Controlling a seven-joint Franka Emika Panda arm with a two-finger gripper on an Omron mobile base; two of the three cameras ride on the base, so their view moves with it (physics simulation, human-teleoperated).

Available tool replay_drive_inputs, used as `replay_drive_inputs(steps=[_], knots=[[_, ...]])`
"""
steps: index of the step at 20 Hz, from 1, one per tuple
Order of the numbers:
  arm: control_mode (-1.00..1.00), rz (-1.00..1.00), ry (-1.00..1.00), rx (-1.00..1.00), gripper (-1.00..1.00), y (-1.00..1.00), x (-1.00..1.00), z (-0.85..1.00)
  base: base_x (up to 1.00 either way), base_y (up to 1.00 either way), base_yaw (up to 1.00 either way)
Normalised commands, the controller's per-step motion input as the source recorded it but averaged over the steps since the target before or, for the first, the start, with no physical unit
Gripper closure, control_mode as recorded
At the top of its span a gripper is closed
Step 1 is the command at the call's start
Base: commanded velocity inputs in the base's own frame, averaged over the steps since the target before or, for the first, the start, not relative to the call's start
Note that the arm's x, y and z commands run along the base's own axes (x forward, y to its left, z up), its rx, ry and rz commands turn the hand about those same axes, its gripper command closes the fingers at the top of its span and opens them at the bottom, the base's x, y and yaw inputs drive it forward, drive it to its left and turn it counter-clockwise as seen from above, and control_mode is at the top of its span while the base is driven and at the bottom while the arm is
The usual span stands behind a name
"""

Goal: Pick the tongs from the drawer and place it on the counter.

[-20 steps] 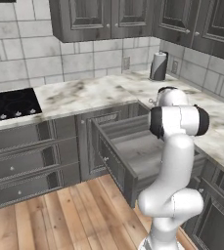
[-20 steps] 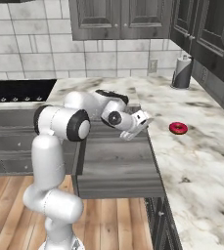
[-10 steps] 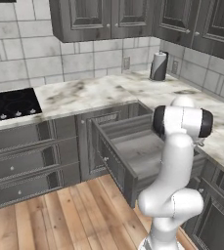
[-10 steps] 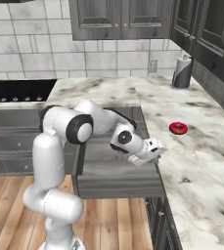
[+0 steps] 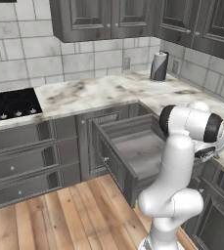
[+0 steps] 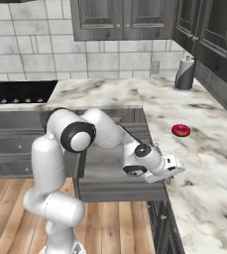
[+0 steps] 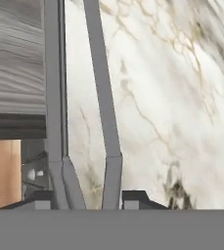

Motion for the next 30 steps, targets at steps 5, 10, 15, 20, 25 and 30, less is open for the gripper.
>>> replay_drive_inputs(steps=[5,10,15,20,25,30], knots=[[-1.0,-0.13,0.01,0.16,1.0,-0.64,0.52,1.0,0.0,0.0,0.0],[-1.0,-0.19,0.0,0.06,-1.0,-0.34,0.69,1.0,0.0,0.0,0.0],[-1.0,-0.05,0.0,0.05,-1.0,-0.12,0.12,0.98,0.0,0.0,0.0],[-1.0,0.04,-0.05,0.06,-1.0,0.0,-0.24,0.96,0.0,0.0,0.0],[-1.0,0.17,-0.24,0.09,-1.0,0.59,-0.88,0.84,0.0,0.0,0.0],[-1.0,0.14,-0.22,0.01,-1.0,1.0,-0.83,0.54,0.0,0.0,0.0]])
